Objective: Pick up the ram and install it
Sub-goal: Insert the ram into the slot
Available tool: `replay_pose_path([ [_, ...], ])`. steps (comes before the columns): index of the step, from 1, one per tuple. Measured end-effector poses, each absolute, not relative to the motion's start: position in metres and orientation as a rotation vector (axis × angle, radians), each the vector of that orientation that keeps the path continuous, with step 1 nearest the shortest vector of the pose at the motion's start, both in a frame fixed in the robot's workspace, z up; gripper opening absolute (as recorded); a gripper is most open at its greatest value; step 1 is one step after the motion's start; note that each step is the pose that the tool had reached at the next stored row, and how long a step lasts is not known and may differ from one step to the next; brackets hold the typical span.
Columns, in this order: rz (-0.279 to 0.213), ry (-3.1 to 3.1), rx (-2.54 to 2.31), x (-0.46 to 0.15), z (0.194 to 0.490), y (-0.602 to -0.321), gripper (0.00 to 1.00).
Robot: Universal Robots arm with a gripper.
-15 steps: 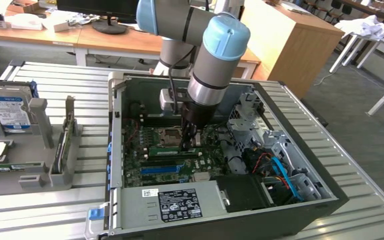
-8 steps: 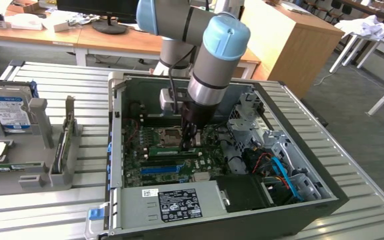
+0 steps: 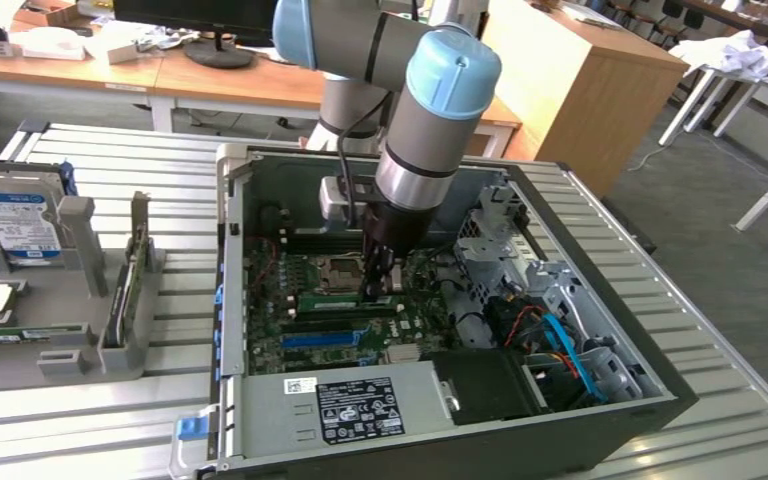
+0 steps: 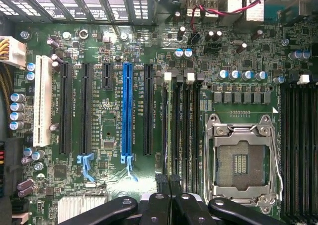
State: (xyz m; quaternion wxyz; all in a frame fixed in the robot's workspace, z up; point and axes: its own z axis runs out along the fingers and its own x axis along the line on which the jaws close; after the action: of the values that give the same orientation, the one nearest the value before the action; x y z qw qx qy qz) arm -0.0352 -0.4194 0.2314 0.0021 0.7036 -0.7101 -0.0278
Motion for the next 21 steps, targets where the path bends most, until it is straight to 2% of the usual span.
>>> replay_pose_path([
  [21, -0.087, -2.225, 2.21, -0.0352, 0.2261, -0.4194, 0.13],
])
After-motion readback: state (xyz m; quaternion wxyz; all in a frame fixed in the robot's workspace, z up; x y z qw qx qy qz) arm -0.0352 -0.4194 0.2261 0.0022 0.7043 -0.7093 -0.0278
